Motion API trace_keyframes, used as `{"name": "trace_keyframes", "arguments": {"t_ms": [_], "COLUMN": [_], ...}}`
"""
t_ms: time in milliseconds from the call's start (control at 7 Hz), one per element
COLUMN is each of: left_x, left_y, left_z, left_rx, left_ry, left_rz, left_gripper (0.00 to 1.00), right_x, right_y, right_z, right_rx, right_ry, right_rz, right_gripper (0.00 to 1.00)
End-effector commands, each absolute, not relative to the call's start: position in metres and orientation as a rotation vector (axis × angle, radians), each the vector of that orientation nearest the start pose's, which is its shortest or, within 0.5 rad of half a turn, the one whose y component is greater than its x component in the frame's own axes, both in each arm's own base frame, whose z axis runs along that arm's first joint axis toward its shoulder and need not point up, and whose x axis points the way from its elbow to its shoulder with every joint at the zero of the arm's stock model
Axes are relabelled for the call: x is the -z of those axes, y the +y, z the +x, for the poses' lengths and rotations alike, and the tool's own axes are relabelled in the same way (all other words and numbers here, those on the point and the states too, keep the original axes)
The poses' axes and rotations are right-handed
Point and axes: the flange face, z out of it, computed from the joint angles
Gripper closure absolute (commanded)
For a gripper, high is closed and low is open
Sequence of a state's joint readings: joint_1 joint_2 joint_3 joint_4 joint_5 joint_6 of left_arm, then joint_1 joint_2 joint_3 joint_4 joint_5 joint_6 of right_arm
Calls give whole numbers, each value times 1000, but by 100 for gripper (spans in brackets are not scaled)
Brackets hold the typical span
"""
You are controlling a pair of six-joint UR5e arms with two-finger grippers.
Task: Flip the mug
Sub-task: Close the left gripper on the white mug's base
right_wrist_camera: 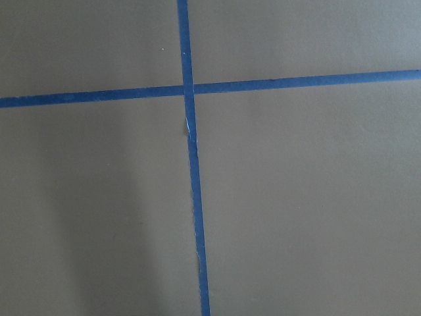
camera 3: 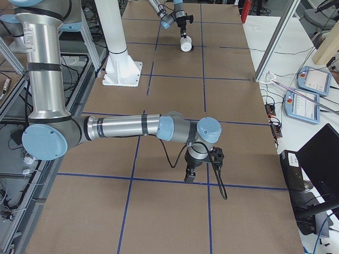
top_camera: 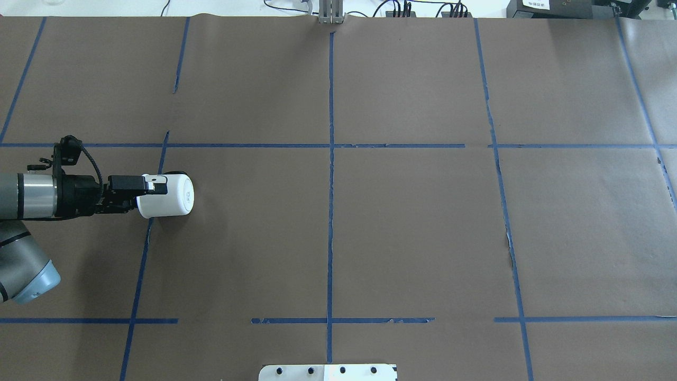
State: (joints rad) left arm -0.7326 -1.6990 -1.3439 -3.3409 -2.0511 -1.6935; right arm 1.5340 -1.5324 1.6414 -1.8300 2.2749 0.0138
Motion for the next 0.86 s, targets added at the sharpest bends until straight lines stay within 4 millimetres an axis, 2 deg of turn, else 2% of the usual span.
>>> {"name": "trace_keyframes", "arguments": {"t_ms": [0, 286, 714], "left_x": [-511, -509, -502], "left_y": [-413, -412, -412], "left_z": [331, 331, 330], "left_rx": [238, 233, 231], "left_ry": [1666, 1669, 1678], "left_rz": [143, 138, 139], "left_gripper": [28, 43, 50], "right_x": [-635, -635, -635], "right_y": [-496, -496, -496], "right_z": [51, 51, 51], "right_rx": [-31, -31, -31], "right_ry": [-699, -699, -699], "right_rz": [-162, -162, -162], "right_gripper": [0, 0, 0]}}
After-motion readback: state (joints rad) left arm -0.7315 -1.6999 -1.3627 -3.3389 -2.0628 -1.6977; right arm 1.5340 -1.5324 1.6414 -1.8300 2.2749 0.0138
